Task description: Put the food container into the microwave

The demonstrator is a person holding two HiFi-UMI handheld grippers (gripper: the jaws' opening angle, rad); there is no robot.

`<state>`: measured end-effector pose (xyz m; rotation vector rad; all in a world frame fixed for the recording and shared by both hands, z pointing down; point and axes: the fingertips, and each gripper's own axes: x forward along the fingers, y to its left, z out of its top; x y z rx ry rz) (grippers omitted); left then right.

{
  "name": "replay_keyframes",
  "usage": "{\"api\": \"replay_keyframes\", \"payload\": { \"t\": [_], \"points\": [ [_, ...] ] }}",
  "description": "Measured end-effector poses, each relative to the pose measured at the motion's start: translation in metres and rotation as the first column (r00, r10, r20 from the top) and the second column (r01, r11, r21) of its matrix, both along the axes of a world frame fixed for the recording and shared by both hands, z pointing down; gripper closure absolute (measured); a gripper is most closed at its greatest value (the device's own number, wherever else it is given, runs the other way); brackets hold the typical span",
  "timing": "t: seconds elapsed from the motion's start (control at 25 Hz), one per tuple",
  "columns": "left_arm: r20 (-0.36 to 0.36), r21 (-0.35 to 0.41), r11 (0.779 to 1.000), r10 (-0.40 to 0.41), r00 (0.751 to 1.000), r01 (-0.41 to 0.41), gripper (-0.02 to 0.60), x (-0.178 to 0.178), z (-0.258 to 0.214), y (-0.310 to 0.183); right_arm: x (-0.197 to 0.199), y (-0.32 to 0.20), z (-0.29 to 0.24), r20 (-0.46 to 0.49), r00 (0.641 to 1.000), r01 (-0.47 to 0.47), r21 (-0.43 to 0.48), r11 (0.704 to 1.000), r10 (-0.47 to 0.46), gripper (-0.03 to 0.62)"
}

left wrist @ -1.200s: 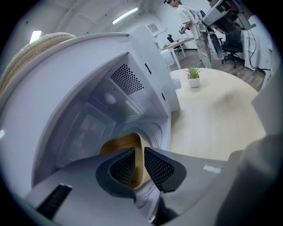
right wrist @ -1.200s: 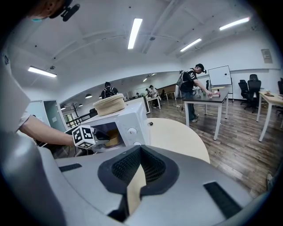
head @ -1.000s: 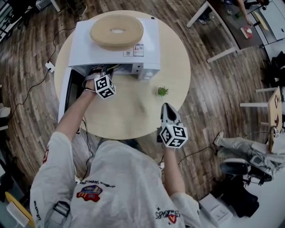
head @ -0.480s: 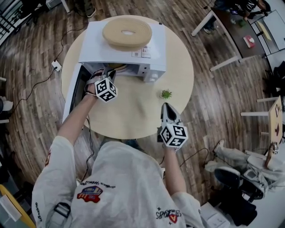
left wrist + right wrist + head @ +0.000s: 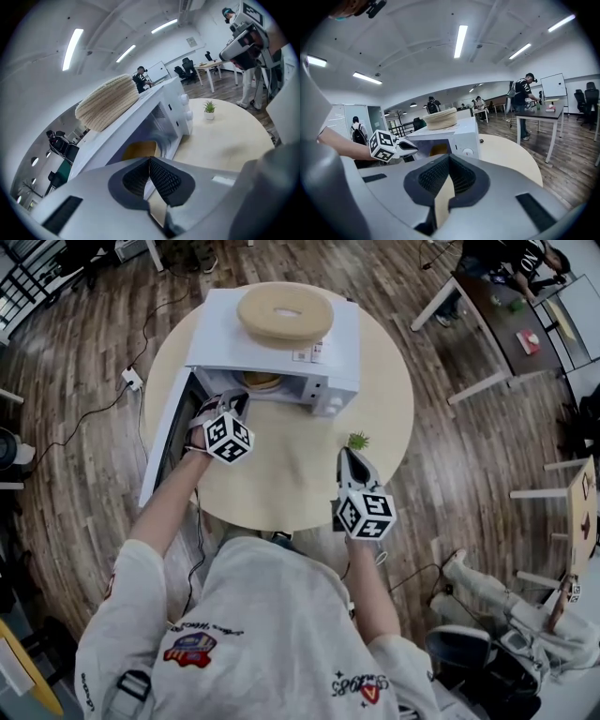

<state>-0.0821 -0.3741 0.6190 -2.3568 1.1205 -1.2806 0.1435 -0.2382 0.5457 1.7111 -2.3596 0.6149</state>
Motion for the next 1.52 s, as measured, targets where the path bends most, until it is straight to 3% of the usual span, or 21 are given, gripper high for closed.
{"api": "replay_keyframes", "payload": {
  "t": [0.36, 0.64, 0.8, 0.96, 1.28, 1.52],
  "points": [
    [-0.113, -0.003, 0.996, -0.093, 0.989, 0.093, 0.575, -0.018, -0.027, 0.039, -0.03, 0.004, -0.008, 0.005, 0.998, 0.067, 0.023, 0.997, -0.068, 0.6],
    [-0.26, -0.02, 0.983, -0.179, 0.949, 0.18, 0.575, -0.033, -0.059, 0.061, -0.051, 0.003, -0.013, -0.005, 0.992, 0.124, 0.046, 0.991, -0.124, 0.602],
    [-0.371, -0.047, 0.974, -0.224, 0.901, 0.222, 0.575, -0.037, -0.075, 0.074, -0.055, 0.002, -0.02, 0.0, 0.99, 0.141, 0.068, 0.988, -0.141, 0.602],
    [-0.465, -0.03, 0.973, -0.215, 0.859, 0.228, 0.575, -0.035, -0.096, 0.092, -0.057, 0.0, -0.027, 0.012, 0.988, 0.154, 0.096, 0.983, -0.155, 0.602],
    [-0.631, -0.036, 0.968, -0.216, 0.745, 0.249, 0.575, -0.034, -0.122, 0.134, -0.051, 0.004, -0.055, 0.012, 0.985, 0.166, 0.181, 0.969, -0.171, 0.602],
    [-0.678, -0.011, 0.965, -0.199, 0.708, 0.261, 0.575, -0.042, -0.134, 0.141, -0.039, 0.008, -0.061, 0.002, 0.983, 0.178, 0.227, 0.957, -0.183, 0.602]
  ]
}}
